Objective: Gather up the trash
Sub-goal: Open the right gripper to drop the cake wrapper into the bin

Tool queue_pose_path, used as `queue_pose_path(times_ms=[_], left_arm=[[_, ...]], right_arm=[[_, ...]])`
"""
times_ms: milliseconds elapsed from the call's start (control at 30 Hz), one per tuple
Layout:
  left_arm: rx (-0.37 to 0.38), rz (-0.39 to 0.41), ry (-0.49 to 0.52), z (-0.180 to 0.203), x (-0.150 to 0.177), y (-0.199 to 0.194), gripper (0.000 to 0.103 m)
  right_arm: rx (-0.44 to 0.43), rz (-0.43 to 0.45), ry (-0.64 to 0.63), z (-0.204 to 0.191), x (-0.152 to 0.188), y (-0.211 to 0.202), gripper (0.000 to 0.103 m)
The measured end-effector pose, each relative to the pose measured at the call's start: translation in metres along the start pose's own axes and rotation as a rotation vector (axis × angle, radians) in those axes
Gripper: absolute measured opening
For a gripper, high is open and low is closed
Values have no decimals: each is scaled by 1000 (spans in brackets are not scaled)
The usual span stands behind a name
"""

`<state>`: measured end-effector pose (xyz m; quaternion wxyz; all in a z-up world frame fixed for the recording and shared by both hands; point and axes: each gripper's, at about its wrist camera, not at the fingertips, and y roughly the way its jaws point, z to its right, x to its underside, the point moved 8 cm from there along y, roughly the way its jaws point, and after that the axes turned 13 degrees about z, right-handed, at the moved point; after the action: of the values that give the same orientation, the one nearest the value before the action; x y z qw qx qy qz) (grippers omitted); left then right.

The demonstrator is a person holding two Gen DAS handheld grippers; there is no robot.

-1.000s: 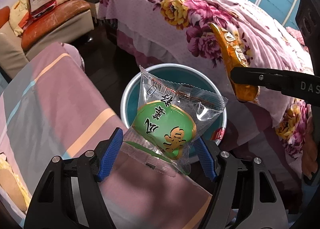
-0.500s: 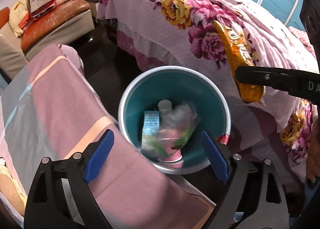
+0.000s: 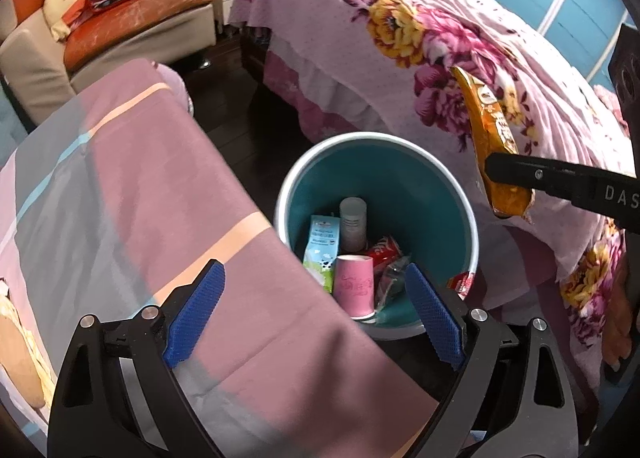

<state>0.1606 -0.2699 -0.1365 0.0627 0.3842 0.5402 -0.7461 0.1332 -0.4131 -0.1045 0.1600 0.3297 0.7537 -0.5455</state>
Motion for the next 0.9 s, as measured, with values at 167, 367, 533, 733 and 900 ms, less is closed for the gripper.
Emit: queue_pose_path(times_ms=[167,367,533,733,900], left_arm=[[-10,7,-8,-9,1,-4,92],[-13,13,-23,-18,2,-8,92],[-15,16,-42,-26,4,-12,92],[-14,22,-58,-33,6,-17,92],[-12,30,-77,-39,8,-25,92]], right_arm=[[0,-15,-11,-7,0,6,21],[11,-36,-20,-13,4,13,26],[15,-49,-20,-17,5,18,35],[32,-42,-21,-22,3,16,71],[47,-51,-23,-26,3,13,77]])
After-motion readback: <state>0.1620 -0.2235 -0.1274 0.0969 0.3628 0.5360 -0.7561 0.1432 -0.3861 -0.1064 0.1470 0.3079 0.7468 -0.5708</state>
